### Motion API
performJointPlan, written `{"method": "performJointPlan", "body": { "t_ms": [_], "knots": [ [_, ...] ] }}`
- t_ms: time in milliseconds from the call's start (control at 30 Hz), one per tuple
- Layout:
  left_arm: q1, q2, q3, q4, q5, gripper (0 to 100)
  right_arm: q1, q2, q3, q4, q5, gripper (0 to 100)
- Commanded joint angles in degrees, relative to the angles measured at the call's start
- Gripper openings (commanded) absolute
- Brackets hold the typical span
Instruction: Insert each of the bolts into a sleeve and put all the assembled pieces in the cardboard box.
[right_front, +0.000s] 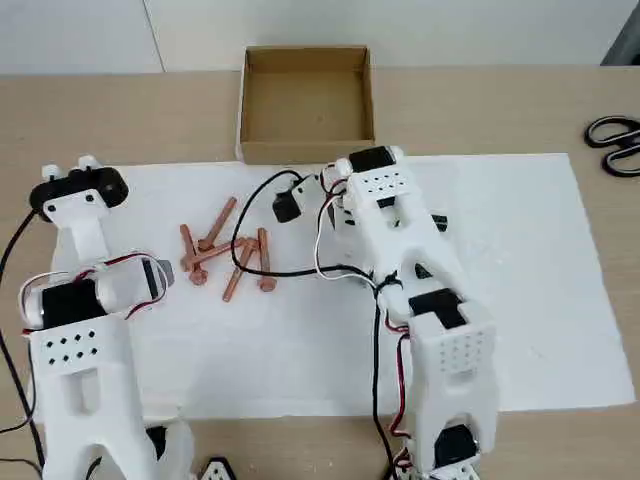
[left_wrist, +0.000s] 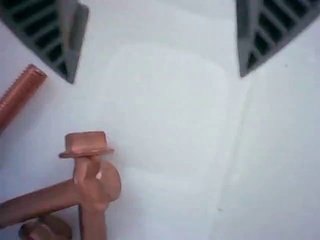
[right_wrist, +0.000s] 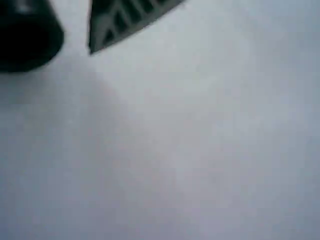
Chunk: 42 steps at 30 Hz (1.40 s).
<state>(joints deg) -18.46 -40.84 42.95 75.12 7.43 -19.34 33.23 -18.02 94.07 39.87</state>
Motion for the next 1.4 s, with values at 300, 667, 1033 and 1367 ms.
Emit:
{"method": "performJointPlan", "body": {
  "t_ms": [300,667,1033,1367],
  "knots": [
    [-0.09,0.18,2.51,-2.64,0.44,20,1.98,3.56,-0.26,1.54,0.00,2.1],
    [0.00,0.18,2.15,-2.64,0.44,20,1.98,-15.34,-1.49,4.00,-9.41,0.4],
    [9.58,0.88,-4.70,4.57,-7.74,20,6.02,-16.92,-1.41,4.00,-22.51,0.4],
    [11.69,26.11,-21.67,13.36,-10.46,20,6.46,-17.10,-1.14,4.09,-28.84,0.4]
  ]
}}
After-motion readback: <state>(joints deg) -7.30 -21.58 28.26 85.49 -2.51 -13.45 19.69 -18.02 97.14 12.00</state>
